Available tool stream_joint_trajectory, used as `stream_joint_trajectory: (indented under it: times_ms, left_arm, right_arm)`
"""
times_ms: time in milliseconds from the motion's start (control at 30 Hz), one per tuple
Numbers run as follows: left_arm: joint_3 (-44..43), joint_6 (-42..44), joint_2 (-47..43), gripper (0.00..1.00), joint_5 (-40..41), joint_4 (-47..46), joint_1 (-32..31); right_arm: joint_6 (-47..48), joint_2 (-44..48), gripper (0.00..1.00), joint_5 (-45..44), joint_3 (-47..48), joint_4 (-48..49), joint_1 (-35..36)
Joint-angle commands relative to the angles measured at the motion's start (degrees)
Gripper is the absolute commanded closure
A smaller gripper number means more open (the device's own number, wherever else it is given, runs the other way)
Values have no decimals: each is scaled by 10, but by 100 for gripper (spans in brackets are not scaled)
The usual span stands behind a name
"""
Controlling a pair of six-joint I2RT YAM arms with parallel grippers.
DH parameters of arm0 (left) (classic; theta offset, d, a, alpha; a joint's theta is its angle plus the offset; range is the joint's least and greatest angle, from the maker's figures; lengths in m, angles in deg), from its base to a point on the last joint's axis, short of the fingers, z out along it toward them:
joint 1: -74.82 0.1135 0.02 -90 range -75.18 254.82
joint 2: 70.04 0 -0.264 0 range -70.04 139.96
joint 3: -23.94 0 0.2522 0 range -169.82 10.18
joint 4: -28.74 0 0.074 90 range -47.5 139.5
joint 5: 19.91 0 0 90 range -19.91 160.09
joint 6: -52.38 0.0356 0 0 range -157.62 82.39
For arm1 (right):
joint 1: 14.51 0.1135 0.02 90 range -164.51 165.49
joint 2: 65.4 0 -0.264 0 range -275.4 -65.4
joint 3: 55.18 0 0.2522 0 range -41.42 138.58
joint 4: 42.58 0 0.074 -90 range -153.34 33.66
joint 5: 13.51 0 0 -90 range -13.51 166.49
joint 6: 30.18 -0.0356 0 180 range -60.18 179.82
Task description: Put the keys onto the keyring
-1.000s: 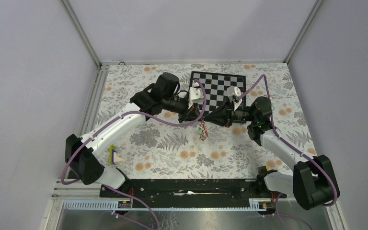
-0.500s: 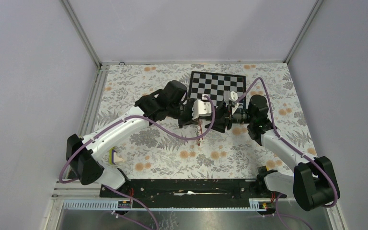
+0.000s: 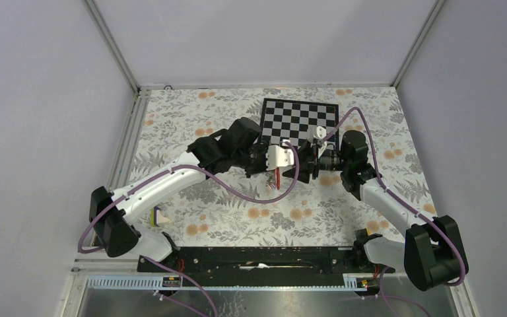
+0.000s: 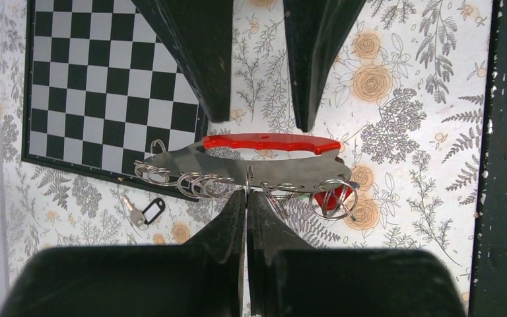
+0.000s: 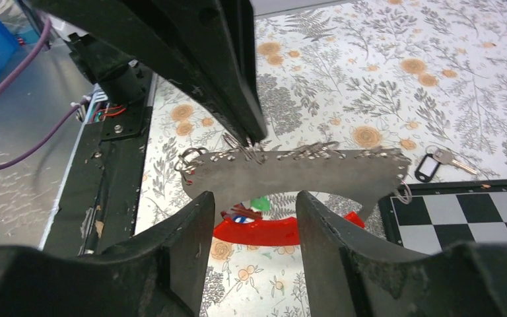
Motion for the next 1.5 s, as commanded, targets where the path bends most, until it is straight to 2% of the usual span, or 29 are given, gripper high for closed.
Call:
stream_joint_trajectory:
  times_ms: [0,233,433,567,800,1000,1233,1467]
  left_arm:
    - [30,-2,-54,100,23,-53,1]
    - [68,-36,-101,100,28,-48,31]
    - [93,-62,-149,100,5,5,100]
    - [122,-72,-188,100,-5,25,155]
    - [167,-89,-239,100,-7,48,227]
    - [190,-97,-277,100,-14,67,256]
    - [200,-108,-290,100,-18,66,259]
    - [203,-101,-291,100,-28,64,259]
  right_arm:
    - [22,5,43,-42,38,-31,-3]
    - [32,-18,34,-92,80,-105,-3]
    - [54,-73,29,-159,158,-190,25]
    - [93,-147,30,-249,245,-278,77]
    - [81,-310,31,-350,390,-317,123]
    - [122,-482,31,-375,588,-416,139]
    - [206,-656,31,-391,810,-555,143]
    - [316,-825,31,-350,1091,-767,146]
